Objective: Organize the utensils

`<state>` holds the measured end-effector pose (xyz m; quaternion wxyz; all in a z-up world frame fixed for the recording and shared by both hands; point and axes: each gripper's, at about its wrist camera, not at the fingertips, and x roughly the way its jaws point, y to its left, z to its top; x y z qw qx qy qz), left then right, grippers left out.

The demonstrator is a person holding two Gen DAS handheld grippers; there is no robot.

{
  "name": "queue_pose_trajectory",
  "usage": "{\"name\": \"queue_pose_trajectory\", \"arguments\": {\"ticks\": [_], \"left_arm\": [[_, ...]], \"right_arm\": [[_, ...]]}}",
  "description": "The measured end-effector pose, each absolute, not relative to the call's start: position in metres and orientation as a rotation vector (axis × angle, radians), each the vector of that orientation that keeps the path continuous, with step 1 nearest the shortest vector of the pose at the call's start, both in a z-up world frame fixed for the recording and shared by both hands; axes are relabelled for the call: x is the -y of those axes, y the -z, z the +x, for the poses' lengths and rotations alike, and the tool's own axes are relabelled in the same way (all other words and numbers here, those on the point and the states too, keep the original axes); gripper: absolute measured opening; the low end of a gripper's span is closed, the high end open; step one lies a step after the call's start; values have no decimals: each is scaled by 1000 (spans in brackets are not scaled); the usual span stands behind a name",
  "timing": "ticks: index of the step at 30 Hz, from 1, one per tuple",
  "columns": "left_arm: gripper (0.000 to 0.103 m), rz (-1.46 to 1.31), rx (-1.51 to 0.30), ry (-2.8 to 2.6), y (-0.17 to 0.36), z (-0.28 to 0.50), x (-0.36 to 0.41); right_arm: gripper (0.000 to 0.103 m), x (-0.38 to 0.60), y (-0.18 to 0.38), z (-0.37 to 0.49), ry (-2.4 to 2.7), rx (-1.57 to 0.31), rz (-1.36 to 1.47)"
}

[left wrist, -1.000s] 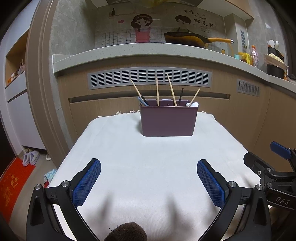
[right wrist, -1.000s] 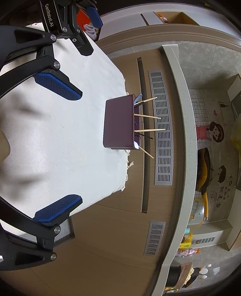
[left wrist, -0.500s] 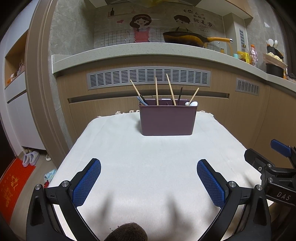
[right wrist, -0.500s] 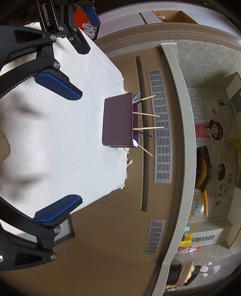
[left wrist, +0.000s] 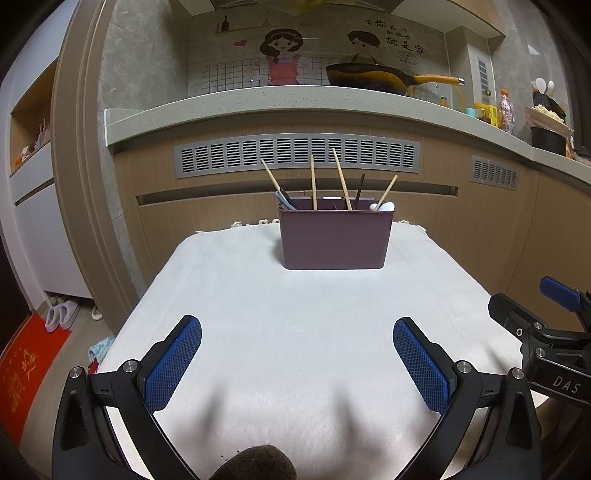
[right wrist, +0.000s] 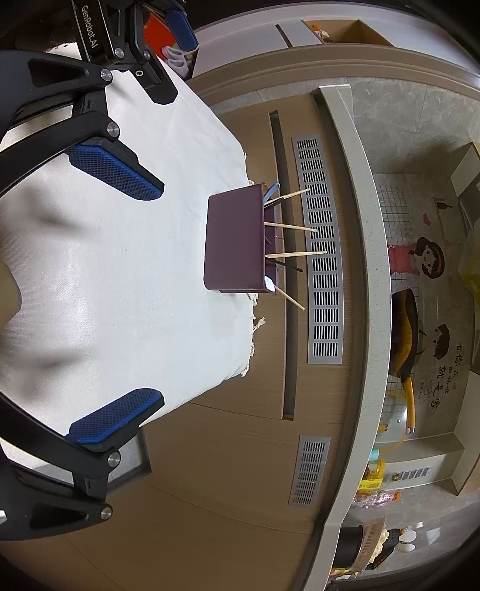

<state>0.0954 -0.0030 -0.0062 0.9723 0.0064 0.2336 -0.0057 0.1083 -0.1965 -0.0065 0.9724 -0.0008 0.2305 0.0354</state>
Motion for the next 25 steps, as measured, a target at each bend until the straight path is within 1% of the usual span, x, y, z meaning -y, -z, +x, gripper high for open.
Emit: {"name": "queue_pose_trajectory", "arguments": {"ticks": [25], "left_arm": [[103, 11, -453, 8, 1, 87, 0]], "right_arm": [[102, 196, 2, 104, -85, -448, -6]]}}
